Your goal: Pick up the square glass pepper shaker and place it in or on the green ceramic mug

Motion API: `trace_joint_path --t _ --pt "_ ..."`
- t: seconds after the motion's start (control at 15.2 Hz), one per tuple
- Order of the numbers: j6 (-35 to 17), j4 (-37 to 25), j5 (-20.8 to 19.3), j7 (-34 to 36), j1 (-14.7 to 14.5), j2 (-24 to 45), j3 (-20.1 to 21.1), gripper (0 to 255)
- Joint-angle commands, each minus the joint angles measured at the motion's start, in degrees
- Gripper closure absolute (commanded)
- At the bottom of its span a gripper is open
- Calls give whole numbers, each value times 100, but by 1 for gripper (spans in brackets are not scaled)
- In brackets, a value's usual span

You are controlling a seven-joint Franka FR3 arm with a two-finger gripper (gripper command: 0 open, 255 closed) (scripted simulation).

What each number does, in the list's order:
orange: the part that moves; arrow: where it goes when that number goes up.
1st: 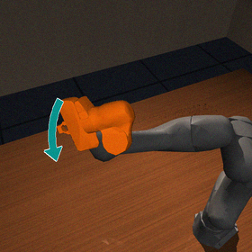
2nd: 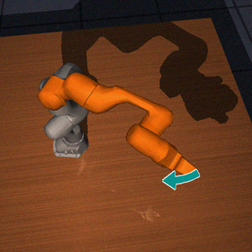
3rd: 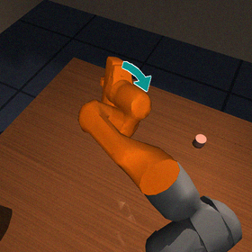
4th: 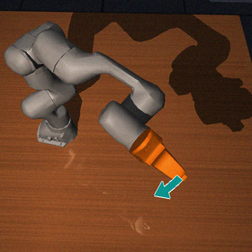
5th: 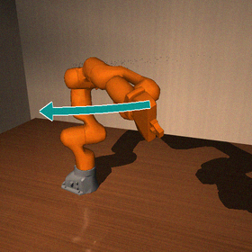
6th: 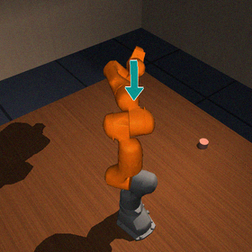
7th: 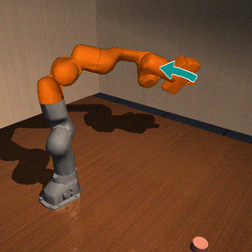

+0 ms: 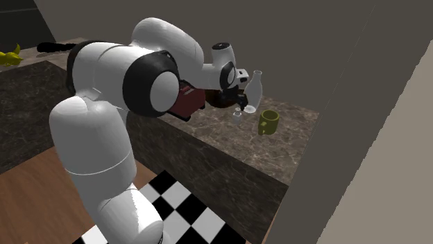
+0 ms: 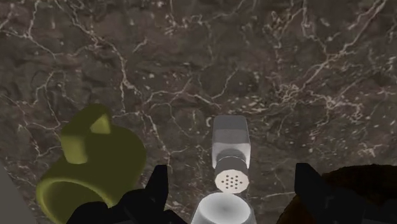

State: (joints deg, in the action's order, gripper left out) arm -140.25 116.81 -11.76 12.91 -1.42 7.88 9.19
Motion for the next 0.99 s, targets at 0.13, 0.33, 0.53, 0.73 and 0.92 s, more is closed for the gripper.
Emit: trace_joint_path --t 0.13,0.33,0.53,0.73,0.92 --pt "-201 -488 -240 246 -91 667 -40 0" --pt "-354 -518 -308 291 -101 853 -73 0" --pt "-501 -559 -375 335 -112 1044 -108 0" --pt "-529 -568 -388 343 -115 1082 -115 0" --pt "-529 -569 -388 343 -115 1082 -115 0"
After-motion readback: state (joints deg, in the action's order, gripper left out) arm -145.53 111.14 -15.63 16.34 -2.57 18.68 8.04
